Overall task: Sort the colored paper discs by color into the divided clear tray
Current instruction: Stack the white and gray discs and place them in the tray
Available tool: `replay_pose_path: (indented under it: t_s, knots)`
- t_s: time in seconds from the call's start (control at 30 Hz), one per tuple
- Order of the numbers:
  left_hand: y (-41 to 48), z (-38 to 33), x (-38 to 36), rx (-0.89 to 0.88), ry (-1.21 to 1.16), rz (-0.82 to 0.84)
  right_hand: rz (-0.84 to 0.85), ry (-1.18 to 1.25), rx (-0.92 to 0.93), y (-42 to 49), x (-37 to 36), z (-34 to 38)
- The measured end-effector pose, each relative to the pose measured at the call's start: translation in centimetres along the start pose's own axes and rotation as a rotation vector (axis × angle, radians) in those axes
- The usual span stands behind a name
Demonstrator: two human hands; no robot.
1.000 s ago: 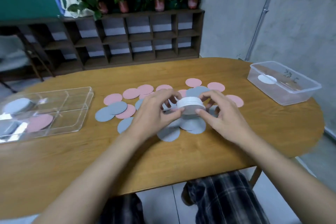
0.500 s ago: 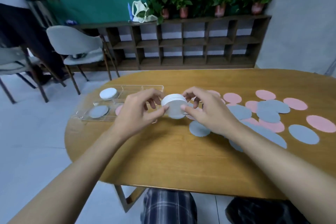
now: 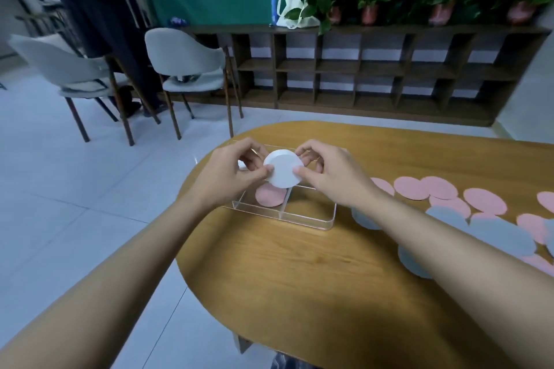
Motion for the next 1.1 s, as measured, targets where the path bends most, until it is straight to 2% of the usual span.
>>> replay_pose_path:
  t_s: [0.23,0.53,0.67,0.8,0.93,1.1]
  knots:
    - [4.8,3.8,-1.7,0.129,-0.01,0.111,-0.002,-0.05,-0.142,5.2,-1.4,-3.4]
    - [7.4,6.1,-4.4,0.22,0.24,0.157,0.081,-0.11,-0.233,8.4,-3.2,-6.4]
    - [8.0,7.3,-5.7,0.228,0.279,0.185,0.128,-0.155,-0.278,9.1,-3.9,-7.1]
    - [8.2,7.6,-6.0,0.222,0.338,0.17,0.154,-0.257,-0.293,9.4,-4.7,-7.2]
    - [8.0,7.1,-5.9,0.194,0.389,0.117,0.095,-0.347,-0.232,9.1,-5.1,-6.7]
    - [7.5,5.7,-5.1,0.139,0.349,0.046,0.02,-0.258,-0.155,7.9,-3.2,-5.7]
Point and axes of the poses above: each hand's wrist, its own y-axis towards the middle knuckle, its own x-axis out of the back of the hand, z = x × y, the point moved 7 cm from there along y, towards the middle knuckle, and after that the axes turned 9 degrees about y, right-handed, at the moved point
